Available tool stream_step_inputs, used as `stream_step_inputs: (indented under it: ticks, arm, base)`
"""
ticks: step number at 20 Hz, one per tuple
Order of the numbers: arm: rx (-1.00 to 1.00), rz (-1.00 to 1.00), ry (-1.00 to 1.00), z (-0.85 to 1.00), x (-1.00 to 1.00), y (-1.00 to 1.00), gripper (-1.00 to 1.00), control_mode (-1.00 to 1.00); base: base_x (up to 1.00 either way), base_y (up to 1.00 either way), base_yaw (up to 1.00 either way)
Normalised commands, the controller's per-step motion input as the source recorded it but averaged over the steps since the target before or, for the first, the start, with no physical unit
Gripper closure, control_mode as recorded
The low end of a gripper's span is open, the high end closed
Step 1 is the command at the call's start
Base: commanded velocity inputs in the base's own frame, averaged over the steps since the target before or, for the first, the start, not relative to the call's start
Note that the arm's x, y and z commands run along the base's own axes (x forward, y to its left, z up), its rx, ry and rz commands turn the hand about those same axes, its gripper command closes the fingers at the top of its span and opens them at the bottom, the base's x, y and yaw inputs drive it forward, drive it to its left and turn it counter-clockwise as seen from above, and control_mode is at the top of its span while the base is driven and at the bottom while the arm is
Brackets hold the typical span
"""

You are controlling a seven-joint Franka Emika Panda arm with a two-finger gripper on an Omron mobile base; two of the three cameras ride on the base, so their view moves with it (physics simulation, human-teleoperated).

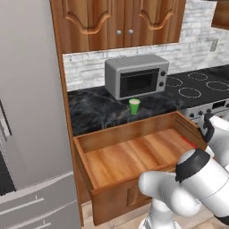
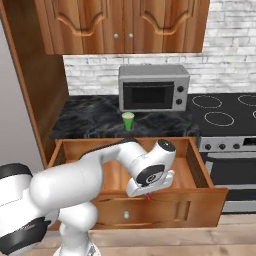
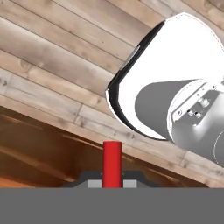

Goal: Pick up the straw from the right drawer and put it inside the smoothie cup.

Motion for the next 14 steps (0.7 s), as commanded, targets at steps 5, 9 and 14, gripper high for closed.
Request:
stream_step_inputs:
  ticks: [5,9,14]
  arm:
    - [0.0,0.0,0.0,0.0,0.0,0.0,1.0,1.0]
    - [0.0,0.0,0.0,0.0,0.0,0.0,1.0,1.0]
    - [0.0,0.0,0.0,0.0,0.0,0.0,1.0,1.0]
  base:
    - [0.09,-0.05,0.16]
    - [0.07,-0.15,0.14]
    - [0.12,-0.22,0.12]
